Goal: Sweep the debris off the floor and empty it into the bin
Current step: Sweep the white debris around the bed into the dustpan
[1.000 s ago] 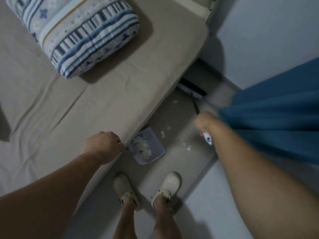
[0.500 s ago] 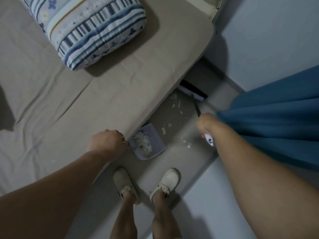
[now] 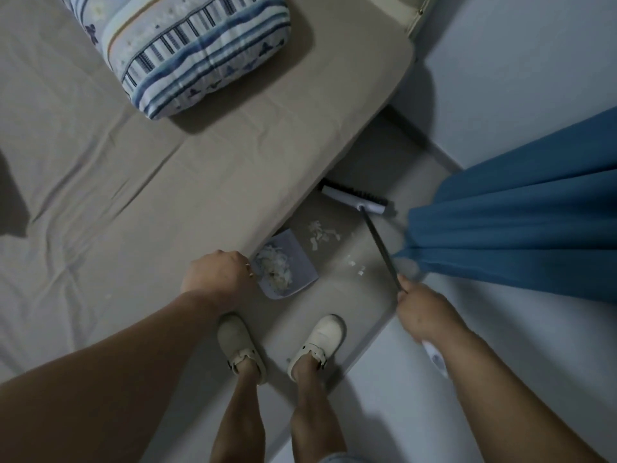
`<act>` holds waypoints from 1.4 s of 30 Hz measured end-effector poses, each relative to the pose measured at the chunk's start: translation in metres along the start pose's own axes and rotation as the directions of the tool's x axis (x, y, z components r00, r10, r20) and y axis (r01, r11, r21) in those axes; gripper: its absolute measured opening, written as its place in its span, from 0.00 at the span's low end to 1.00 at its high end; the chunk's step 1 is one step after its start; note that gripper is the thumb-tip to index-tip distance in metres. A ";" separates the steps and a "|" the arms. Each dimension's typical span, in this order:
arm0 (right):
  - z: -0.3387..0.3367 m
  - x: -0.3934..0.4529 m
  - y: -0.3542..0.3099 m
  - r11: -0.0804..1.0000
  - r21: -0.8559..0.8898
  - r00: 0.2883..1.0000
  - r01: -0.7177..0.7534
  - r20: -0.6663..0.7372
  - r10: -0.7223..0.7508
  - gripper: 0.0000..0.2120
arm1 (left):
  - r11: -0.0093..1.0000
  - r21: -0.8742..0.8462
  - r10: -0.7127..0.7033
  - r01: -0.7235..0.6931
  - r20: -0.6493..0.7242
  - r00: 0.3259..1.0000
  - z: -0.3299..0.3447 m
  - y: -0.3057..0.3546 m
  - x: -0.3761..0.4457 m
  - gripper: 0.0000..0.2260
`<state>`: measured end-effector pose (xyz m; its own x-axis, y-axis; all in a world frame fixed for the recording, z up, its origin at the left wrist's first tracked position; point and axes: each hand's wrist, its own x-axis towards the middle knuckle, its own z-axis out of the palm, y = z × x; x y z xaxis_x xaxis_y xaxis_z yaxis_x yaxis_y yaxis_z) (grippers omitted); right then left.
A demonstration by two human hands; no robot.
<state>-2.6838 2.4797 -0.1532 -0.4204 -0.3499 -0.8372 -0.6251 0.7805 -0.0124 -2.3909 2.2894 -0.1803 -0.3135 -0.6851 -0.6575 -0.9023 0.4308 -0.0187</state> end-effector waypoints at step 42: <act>0.100 -0.079 -0.062 0.812 0.519 0.963 -0.266 0.171 0.207 0.30 | 0.994 -0.036 0.100 -0.100 0.002 0.995 0.010 -0.018 -0.027 0.16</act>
<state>-2.5462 2.5103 -0.1407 -0.4221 -0.0871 -0.9023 -0.0543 0.9960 -0.0708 -2.3629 2.3062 -0.1693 -0.4017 -0.6375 -0.6575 -0.8764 0.4759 0.0740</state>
